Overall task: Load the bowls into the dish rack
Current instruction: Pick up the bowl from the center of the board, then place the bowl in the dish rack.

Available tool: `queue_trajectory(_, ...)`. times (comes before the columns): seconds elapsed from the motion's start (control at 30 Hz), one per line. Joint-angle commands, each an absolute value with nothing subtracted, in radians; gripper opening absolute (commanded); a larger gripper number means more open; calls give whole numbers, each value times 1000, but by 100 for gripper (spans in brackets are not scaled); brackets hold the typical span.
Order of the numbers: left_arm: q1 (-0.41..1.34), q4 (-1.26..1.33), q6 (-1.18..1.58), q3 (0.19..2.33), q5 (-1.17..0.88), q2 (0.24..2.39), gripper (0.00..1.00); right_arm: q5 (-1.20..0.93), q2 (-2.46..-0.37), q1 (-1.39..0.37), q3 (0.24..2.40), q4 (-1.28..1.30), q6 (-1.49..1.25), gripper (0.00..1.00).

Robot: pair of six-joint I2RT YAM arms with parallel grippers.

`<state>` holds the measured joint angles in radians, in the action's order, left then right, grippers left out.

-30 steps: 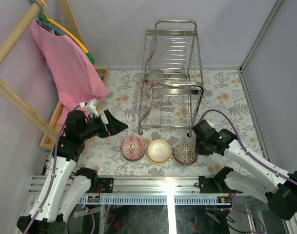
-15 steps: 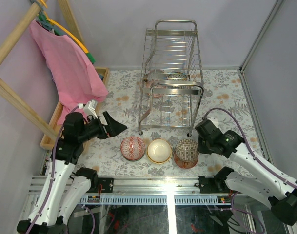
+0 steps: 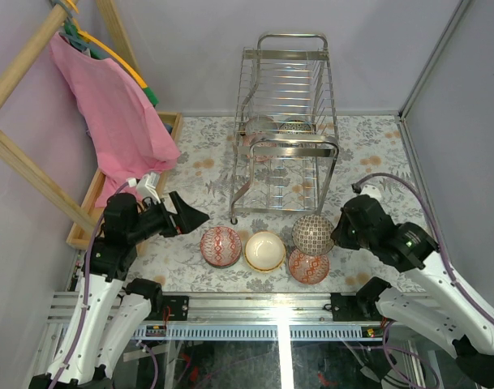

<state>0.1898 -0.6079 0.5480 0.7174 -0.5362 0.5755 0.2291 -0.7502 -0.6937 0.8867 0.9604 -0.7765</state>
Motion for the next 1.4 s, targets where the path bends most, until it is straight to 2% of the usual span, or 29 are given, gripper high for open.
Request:
queue_trajectory(0.0,195,-663,566,714,-561,552,100,297,-711,-703,995,946,-815,0)
queue_trajectory(0.37,195,-686,548,760,-553,552,100,442,-784,-701,1125,965,-793,0)
queue_trajectory(0.67,195,-574,523,777,-542,678,100,518,-850,-657,1146,1025,-820,0)
queue_trajectory(1.07,194,-483,510,815,-564,789,100,378,-839,-368,1086,969,-715,0)
queue_trajectory(1.37,195,-480,503,841,-642,839,100,204,-948,-70,1183,881,-627,0)
